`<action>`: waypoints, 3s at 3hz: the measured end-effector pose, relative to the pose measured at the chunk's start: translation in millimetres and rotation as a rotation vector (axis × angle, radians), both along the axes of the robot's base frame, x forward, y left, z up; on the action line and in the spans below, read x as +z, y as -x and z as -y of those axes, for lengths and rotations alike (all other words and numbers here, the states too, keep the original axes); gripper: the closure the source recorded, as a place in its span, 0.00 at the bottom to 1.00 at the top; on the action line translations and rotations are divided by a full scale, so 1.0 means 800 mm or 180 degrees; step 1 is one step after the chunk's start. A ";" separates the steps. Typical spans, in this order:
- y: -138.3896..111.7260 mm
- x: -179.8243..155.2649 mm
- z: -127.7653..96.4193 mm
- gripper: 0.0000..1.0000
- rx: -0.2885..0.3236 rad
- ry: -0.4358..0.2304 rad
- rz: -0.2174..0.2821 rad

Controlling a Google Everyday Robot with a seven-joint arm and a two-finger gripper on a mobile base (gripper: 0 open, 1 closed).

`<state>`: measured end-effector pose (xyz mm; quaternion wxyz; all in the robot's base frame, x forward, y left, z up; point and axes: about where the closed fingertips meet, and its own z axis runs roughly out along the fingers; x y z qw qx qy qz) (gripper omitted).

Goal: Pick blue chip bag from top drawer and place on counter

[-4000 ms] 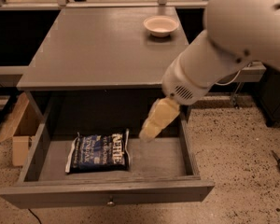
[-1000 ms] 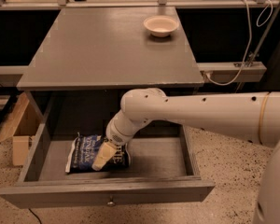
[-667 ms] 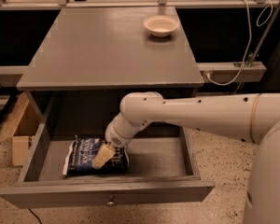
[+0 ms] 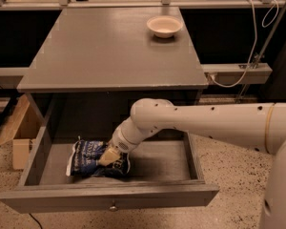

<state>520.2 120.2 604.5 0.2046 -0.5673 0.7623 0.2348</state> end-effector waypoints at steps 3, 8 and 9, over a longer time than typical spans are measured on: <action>0.031 0.147 0.045 1.00 -0.0008 -0.1049 0.0753; -0.073 0.317 0.116 1.00 -0.0332 -0.1220 0.1544; -0.121 0.365 0.116 1.00 -0.0491 -0.1219 0.1642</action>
Offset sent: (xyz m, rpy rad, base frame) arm -0.0188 -0.1136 0.1400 0.3952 -0.3283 -0.1228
